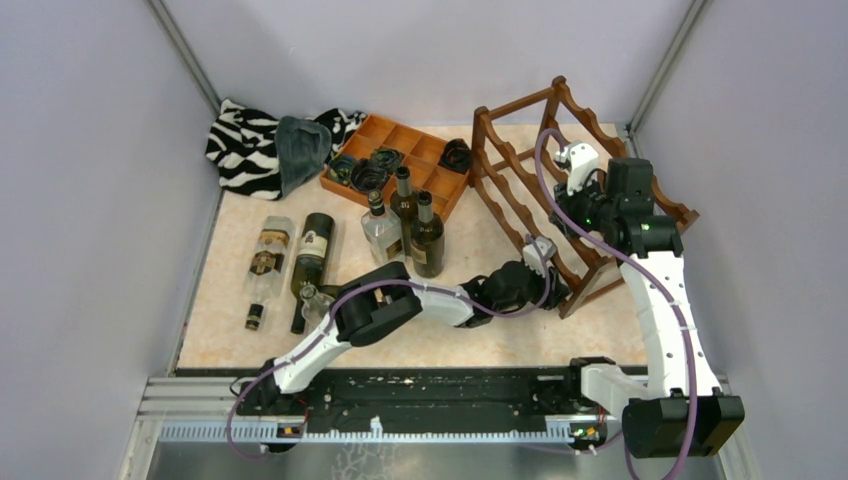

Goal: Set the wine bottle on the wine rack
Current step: Place the wine bottle in the wine rack.

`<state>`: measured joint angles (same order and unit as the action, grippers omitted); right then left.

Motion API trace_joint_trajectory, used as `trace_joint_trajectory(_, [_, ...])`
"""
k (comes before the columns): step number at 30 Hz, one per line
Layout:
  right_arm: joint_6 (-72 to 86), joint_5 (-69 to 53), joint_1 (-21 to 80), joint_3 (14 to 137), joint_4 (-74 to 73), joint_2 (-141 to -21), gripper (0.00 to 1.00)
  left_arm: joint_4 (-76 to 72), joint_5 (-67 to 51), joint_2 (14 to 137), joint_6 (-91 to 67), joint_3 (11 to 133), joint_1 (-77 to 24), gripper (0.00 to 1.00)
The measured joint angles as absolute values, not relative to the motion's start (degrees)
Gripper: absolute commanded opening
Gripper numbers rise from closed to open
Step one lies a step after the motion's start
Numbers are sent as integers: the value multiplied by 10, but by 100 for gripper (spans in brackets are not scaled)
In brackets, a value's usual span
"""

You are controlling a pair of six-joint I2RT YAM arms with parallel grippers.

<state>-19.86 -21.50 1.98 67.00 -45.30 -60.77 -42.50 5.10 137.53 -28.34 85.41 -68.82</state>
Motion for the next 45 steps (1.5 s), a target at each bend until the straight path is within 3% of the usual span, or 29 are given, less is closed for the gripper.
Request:
trace_joint_trajectory(5, [-199,-215,20,670,-453,-608,0,-406,82,1375,-228,866,-698,51])
trace_joint_trajectory(10, [-198,-215,20,670,-453,-608,0,-401,101,1375,-188,870,-703,68])
trace_joint_trajectory(15, [-199,-215,21,670,-452,-608,0,-403,101,1366,-175,867,-704,78])
trace_joint_trajectory(22, [-198,-214,21,668,-450,-607,2,-399,103,1333,-173,838,-704,81])
trace_joint_trajectory(28, [-198,-214,21,668,-450,-607,22,-368,101,1281,-174,800,-705,82])
trace_joint_trajectory(31, [-200,-216,21,669,-453,-608,39,-344,98,1243,-175,768,-708,82])
trace_joint_trajectory(35, [-211,-247,33,681,-470,-620,70,-308,87,1182,-173,714,-713,82])
trace_joint_trajectory(37, [-214,-261,39,691,-479,-626,80,-291,75,1155,-170,696,-714,82])
trace_joint_trajectory(45, [-226,-289,45,755,-495,-635,91,-220,-1,1071,-154,679,-716,82])
